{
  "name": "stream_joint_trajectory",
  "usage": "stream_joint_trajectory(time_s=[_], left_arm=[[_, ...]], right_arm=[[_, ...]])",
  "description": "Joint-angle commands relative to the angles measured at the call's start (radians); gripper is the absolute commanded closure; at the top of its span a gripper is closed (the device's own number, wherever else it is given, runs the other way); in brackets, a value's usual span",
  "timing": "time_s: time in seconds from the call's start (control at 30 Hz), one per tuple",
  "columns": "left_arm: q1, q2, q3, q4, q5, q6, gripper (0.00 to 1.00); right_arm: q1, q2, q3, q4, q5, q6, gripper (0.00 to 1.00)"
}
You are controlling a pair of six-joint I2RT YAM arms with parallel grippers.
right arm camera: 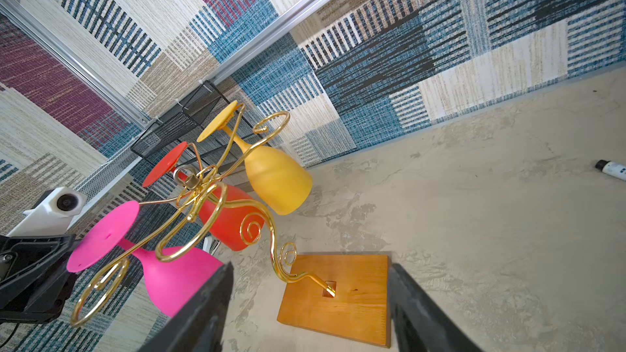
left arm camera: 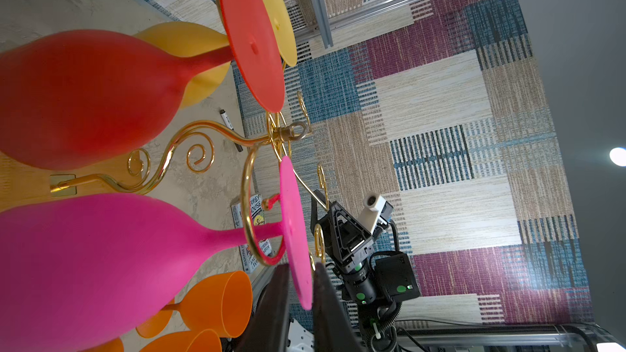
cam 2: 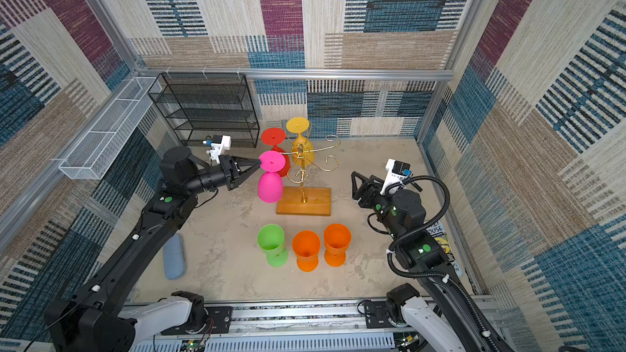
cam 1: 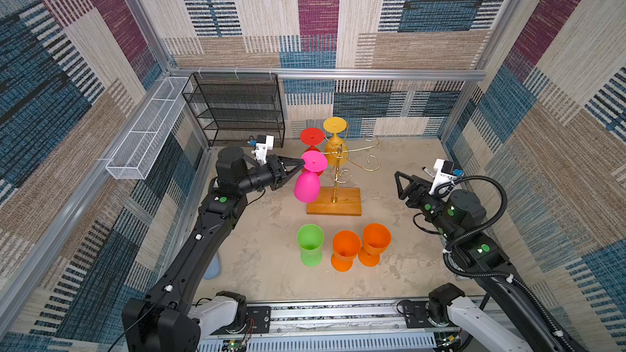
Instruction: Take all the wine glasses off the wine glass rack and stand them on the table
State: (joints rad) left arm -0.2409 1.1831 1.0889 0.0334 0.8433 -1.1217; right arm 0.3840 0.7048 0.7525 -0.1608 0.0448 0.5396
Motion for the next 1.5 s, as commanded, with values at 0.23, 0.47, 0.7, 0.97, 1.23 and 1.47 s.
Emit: stream_joint_trajectory(time_s=[0.23,0.47,0.7,0.97,1.23,1.47], left_arm=[[-0.009,0.016,0.028,-0.025,-0.001,0.04,0.93],[-0.009,0.012,0.034,-0.032,-0.01,0.036,1.0],[-0.009,0.004,0.035,-0.029,-0.007,0.002,1.0],[-0.009,-0.025,0.076,-0.109,-0.042,0.002,1.0],[-0.009,-0.032,0.118,-0.206,-0.055,0.008,1.0],[-0.008,-0.04,0.108,-0.241,-0.048,-0.021,1.0]], right_arm=[[-0.003,-0.009,-0.008,0.03,-0.001,0.003,0.27],[-0.005,-0.002,-0.008,0.033,-0.009,0.002,0.27],[-0.007,0.007,-0.007,0.04,-0.017,0.003,0.27],[-0.009,0.009,-0.013,0.046,-0.021,0.006,0.27],[-0.011,-0.002,-0.019,0.043,-0.02,0.01,0.27],[-0.013,-0.006,-0.027,0.043,-0.023,0.013,0.27]])
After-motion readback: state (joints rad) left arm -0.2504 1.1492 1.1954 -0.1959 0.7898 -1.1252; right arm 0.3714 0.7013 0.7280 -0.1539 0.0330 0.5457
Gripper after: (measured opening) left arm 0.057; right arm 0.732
